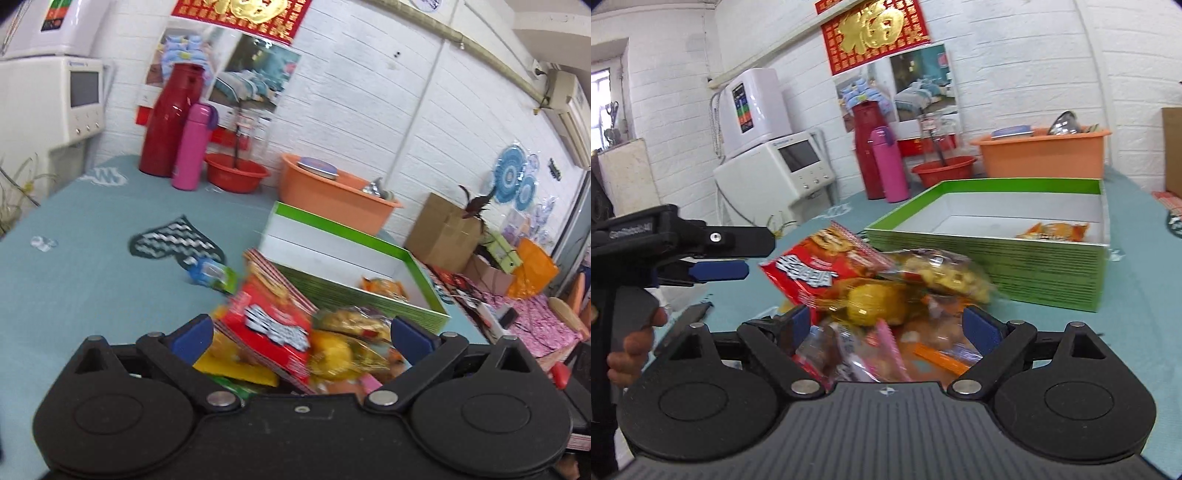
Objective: Organize snacks
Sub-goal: 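Grasp the red bag with white lettering with the left gripper, then carry the red bag over the box and release it inside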
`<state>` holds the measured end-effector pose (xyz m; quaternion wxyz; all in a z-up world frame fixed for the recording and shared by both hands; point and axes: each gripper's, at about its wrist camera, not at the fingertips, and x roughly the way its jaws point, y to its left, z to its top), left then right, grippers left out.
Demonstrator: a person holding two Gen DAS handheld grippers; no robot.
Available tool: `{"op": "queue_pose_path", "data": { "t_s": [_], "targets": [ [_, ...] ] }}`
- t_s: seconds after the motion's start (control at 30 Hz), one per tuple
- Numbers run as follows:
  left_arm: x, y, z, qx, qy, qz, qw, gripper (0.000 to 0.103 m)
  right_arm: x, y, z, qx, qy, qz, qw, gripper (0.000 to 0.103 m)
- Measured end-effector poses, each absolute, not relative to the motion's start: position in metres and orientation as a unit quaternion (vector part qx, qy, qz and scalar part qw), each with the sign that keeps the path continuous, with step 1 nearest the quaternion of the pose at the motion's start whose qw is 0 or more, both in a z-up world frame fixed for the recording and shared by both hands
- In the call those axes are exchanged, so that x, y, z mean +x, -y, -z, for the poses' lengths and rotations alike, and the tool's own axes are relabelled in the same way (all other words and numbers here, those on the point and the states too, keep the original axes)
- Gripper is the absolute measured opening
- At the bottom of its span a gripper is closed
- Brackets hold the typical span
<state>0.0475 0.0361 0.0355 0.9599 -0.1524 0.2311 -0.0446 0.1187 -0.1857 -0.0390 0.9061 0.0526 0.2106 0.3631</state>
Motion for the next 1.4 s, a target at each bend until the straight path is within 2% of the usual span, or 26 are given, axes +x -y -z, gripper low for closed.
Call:
{"op": "queue_pose_path", "data": {
  "t_s": [0.23, 0.43, 0.5, 0.6, 0.73, 0.87, 0.93, 1.0, 1.07, 1.13, 1.4],
  "targets": [
    [0.068, -0.061, -0.034, -0.139, -0.254, 0.080, 0.954, 0.103, 0.126, 0.154, 0.021, 0.056, -0.209, -0.381, 0.899, 0.103],
    [0.099, -0.070, -0.027, -0.154, -0.283, 0.117, 0.939, 0.103, 0.126, 0.109, 0.019, 0.001, -0.213, -0.416, 0.884, 0.103],
    [0.107, -0.072, -0.023, -0.153, -0.292, 0.125, 0.936, 0.097, 0.126, 0.097, 0.021, -0.023, -0.208, -0.411, 0.887, 0.103],
    [0.118, -0.076, -0.014, -0.162, -0.313, 0.135, 0.926, 0.081, 0.130, 0.083, 0.027, -0.059, -0.205, -0.394, 0.894, 0.103],
    [0.129, -0.083, -0.003, -0.180, -0.331, 0.145, 0.915, 0.068, 0.147, 0.069, 0.036, -0.073, -0.219, -0.382, 0.895, 0.103],
    [0.131, -0.086, 0.001, -0.187, -0.334, 0.152, 0.911, 0.065, 0.163, 0.063, 0.046, -0.068, -0.242, -0.358, 0.899, 0.103],
    [0.125, -0.086, -0.004, -0.192, -0.326, 0.160, 0.912, 0.056, 0.163, 0.071, 0.045, -0.046, -0.245, -0.363, 0.898, 0.100],
    [0.118, -0.079, -0.015, -0.183, -0.312, 0.161, 0.918, 0.056, 0.160, 0.077, 0.040, -0.031, -0.241, -0.369, 0.897, 0.088],
    [0.113, -0.071, -0.025, -0.167, -0.299, 0.159, 0.926, 0.056, 0.153, 0.079, 0.035, -0.030, -0.228, -0.373, 0.899, 0.081],
    [0.109, -0.064, -0.034, -0.159, -0.287, 0.162, 0.931, 0.056, 0.146, 0.081, 0.029, -0.039, -0.209, -0.372, 0.904, 0.078],
    [0.112, -0.034, -0.067, -0.137, -0.241, 0.194, 0.941, 0.057, 0.137, 0.112, 0.001, -0.024, -0.146, -0.360, 0.921, 0.078]
  ]
}}
